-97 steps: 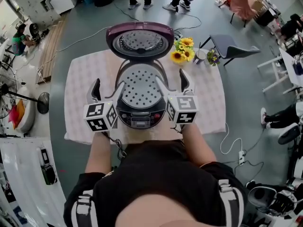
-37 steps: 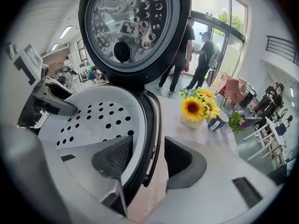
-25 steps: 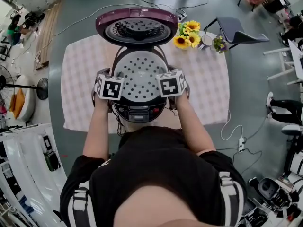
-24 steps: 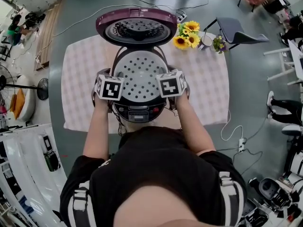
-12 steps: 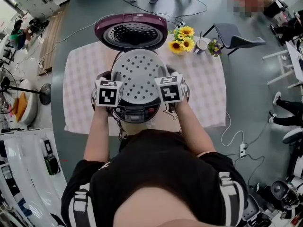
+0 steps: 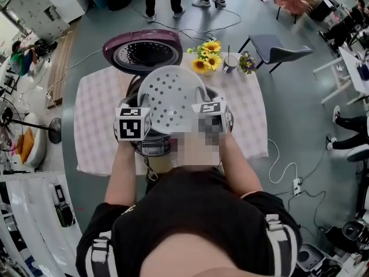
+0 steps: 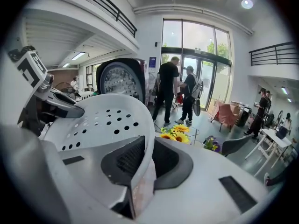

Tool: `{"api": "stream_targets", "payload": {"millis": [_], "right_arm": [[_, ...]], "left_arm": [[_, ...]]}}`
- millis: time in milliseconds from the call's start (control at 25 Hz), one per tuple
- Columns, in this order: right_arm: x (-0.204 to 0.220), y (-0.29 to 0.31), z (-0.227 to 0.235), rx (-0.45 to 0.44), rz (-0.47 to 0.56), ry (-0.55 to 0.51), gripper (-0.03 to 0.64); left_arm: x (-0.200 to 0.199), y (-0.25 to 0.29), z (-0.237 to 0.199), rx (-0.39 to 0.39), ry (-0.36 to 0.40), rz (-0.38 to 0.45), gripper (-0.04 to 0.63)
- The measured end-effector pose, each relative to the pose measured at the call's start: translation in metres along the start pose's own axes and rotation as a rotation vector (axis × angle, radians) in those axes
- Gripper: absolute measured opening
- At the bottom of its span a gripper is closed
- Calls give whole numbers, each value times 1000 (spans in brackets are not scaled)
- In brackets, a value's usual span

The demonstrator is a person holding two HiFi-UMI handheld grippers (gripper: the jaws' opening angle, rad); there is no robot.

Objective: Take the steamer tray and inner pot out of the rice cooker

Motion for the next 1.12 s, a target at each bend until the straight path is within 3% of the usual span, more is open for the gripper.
{"api": "stream_targets", "payload": {"millis": [160, 680, 840, 1120], "right_arm": [[4, -22, 26, 40, 26, 21, 48], [54, -69, 126, 144, 22, 116, 43], [67, -74, 152, 116, 20, 202, 31], [89, -64, 195, 73, 11, 278, 21]], "left_arm": [[-17, -4, 28, 63, -45, 47, 29], [-48, 18, 142, 143, 27, 76, 29], [-54, 27, 169, 139, 44, 69, 29], [-62, 49, 204, 118, -9, 74, 28]]}}
Point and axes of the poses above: the fingertips, and each gripper's own axes: y forward along the fingers, z to its right, x out of its underside, the point moved 2 cm from there along -y, backward along the fingers, and after that the axes turned 5 degrees about -z, right-handed, at the moved point
